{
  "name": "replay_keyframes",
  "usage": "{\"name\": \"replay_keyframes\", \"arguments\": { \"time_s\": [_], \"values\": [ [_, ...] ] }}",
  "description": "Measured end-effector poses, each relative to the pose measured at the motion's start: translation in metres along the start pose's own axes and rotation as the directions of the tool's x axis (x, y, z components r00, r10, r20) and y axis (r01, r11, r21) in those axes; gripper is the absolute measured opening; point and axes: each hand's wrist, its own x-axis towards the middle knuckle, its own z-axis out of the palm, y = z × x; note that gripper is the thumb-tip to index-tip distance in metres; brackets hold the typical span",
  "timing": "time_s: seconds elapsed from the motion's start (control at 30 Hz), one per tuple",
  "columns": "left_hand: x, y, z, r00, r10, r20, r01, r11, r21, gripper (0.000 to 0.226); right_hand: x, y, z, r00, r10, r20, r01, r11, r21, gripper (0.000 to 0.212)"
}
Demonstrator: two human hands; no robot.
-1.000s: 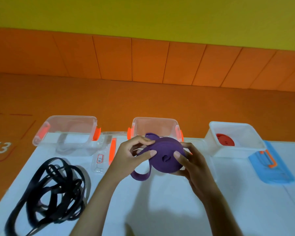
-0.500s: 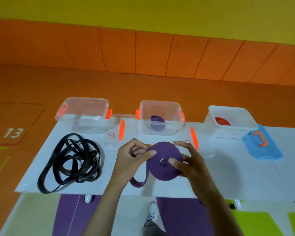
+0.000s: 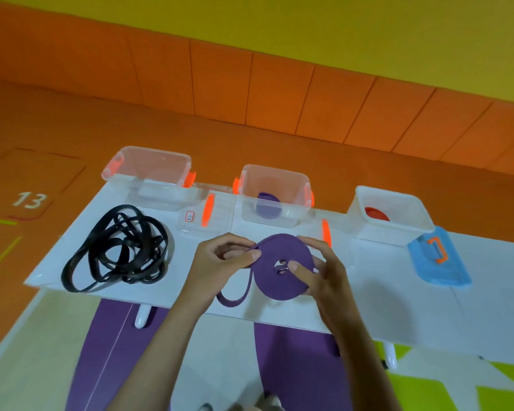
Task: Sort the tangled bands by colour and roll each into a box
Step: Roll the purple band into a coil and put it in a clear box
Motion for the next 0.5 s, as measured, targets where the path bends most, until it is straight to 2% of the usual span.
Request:
{"name": "replay_keyframes", "arguments": {
  "time_s": [0.1,0.27,0.4,0.5],
  "values": [
    [0.003,-0.002,0.031,0.994,-0.012,-0.104,0.009,0.999,-0.034,0.022,0.005,-0.001,-0.016,0.996,-0.026,-0.081,0.026,1.000,0.002,0.052],
    [0.010,0.001,0.070,0.998,-0.030,-0.052,0.027,0.998,-0.058,0.014,0.006,-0.003,-0.052,0.987,-0.042,-0.158,0.044,0.999,0.010,0.052],
    [0.014,0.003,0.098,0.987,-0.156,-0.033,0.147,0.969,-0.198,0.014,0.009,-0.010,-0.075,0.993,0.022,-0.119,-0.014,0.998,0.069,0.056],
    [0.015,0.003,0.119,0.979,-0.177,-0.106,0.154,0.968,-0.197,0.016,0.011,-0.012,-0.091,0.997,0.038,-0.068,-0.032,0.996,0.085,0.056]
  ]
}}
